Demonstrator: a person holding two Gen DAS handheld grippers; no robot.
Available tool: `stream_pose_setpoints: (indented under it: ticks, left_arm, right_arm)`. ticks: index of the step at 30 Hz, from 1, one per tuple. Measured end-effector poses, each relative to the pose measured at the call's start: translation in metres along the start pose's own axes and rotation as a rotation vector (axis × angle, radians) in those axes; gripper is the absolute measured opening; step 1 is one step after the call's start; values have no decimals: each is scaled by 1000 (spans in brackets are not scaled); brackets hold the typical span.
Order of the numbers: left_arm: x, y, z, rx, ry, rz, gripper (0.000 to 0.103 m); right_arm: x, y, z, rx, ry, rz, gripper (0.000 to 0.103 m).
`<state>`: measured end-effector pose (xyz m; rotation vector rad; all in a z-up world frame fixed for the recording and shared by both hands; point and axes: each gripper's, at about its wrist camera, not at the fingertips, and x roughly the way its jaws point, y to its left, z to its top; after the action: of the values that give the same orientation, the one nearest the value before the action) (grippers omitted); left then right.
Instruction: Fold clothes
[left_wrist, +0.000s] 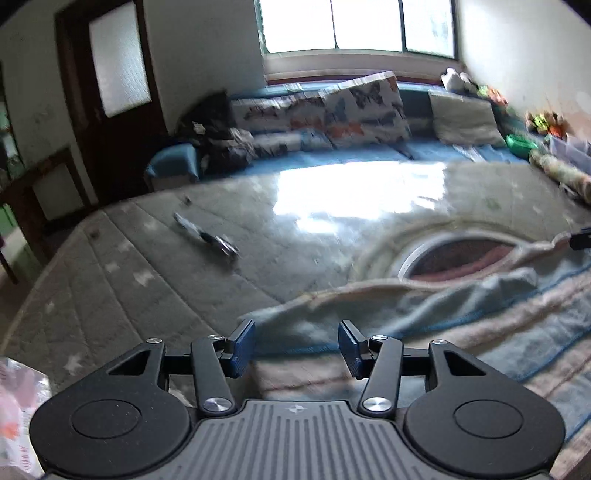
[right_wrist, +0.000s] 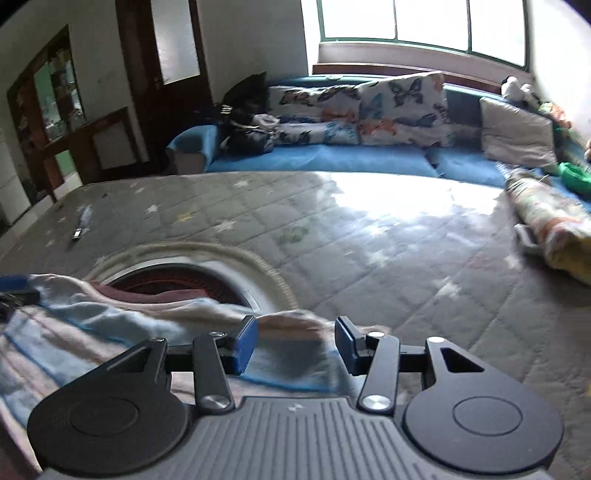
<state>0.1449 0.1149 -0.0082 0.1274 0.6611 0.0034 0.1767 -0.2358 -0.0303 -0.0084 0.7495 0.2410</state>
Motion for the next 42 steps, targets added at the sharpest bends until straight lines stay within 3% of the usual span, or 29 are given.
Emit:
stream_pose_setpoints:
  ticks: [3, 7, 8, 9, 11, 14, 16, 19, 22, 24, 26, 30, 36, 42]
  left_arm:
    - [-1, 8, 3, -33, -12, 17, 54]
    - [7, 12, 1, -49, 28, 7, 53]
    - [9, 12, 0, -53, 35, 2, 52]
    - [11, 13, -1, -56, 43, -3, 49]
    - [13, 12, -1, -64, 46, -15, 25]
    - [9, 13, 2, -70, 29, -26, 11]
    - [1, 13, 5, -77, 5, -39, 8]
    - [-6, 9, 11, -69, -37, -51, 8]
    - [4, 7, 11, -58, -29, -49, 9]
    - [20, 7, 8, -56, 13, -38, 13]
    - [28, 7, 4, -53, 44, -20, 25]
    - [16, 12, 5, -56, 11, 3, 36]
    - [0, 5, 7, -53, -27, -29, 37]
    - [11, -1, -5, -16, 39, -38, 37]
  right_arm:
    - [3, -3, 2, -6, 4, -9, 46]
    - [10, 0, 1, -6, 26, 9, 29]
    - [11, 1, 1, -9, 25, 2, 21]
    - [12, 3, 0, -12, 24, -4, 16]
    - [7, 6, 0, -24, 5, -15, 7]
    - [-5, 10, 1, -44, -35, -28, 5]
    - [-13, 13, 2, -58, -61, -37, 5]
    - [-25, 18, 2, -78, -101, -52, 5]
    - [-25, 18, 2, -84, -112, -89, 5]
    - [-16, 14, 1, -75, -85, -107, 5]
    - [-3, 9, -2, -49, -42, -111, 8]
    - [3, 4, -2, -9, -20, -104, 12]
    - [-9, 22, 2, -39, -61, -23, 26]
    - [11, 25, -3, -23, 24, -3, 31]
